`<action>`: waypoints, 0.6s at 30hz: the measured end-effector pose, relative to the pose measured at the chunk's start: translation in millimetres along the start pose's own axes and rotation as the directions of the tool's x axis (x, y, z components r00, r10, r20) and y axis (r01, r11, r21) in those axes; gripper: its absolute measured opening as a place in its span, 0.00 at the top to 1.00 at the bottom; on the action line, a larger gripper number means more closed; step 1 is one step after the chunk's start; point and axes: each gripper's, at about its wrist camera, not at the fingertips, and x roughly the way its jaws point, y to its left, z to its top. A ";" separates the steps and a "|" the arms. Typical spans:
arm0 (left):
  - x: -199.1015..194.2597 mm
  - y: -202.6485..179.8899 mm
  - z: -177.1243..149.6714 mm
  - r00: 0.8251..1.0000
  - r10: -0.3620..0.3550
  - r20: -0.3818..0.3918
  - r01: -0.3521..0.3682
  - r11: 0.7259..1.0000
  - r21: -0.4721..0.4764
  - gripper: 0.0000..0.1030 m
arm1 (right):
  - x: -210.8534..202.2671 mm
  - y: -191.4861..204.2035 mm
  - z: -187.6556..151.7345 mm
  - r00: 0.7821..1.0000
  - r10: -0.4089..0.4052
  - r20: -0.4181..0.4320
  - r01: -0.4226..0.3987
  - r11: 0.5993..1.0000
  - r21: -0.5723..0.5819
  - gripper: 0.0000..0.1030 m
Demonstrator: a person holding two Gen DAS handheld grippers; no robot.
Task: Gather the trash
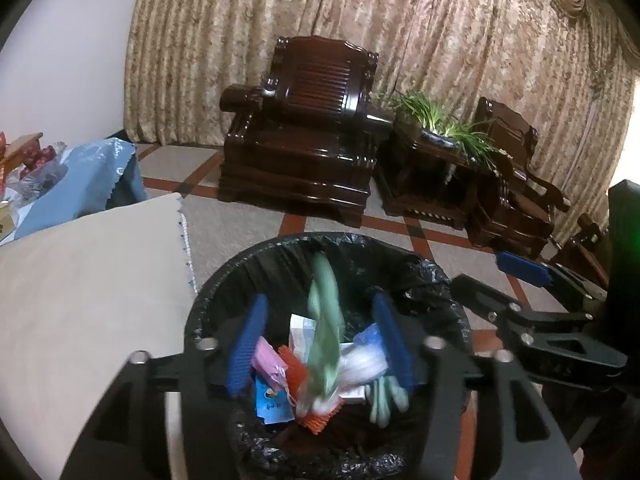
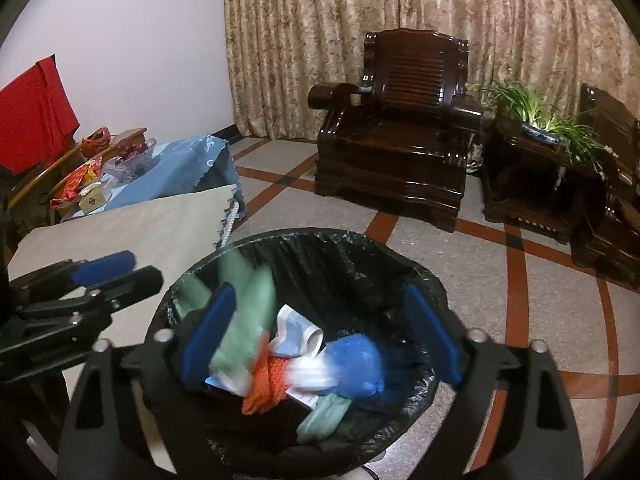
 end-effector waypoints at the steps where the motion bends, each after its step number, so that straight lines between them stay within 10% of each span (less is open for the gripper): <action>1: -2.5 1.4 0.0 1.000 0.010 0.006 -0.010 1.000 -0.002 0.34 | -0.6 -0.8 -0.8 1.000 0.000 0.001 0.000 1.000 0.004 0.13; 8: -28.1 12.0 -1.6 0.996 0.074 0.039 -0.073 0.997 -0.020 0.05 | -11.3 -0.8 0.2 1.000 0.012 0.004 -0.012 0.999 0.031 0.07; 18: -66.7 19.6 -3.9 0.987 0.153 0.043 -0.151 0.987 -0.055 0.06 | -48.0 17.6 13.8 0.997 0.060 0.046 -0.061 0.998 0.019 0.05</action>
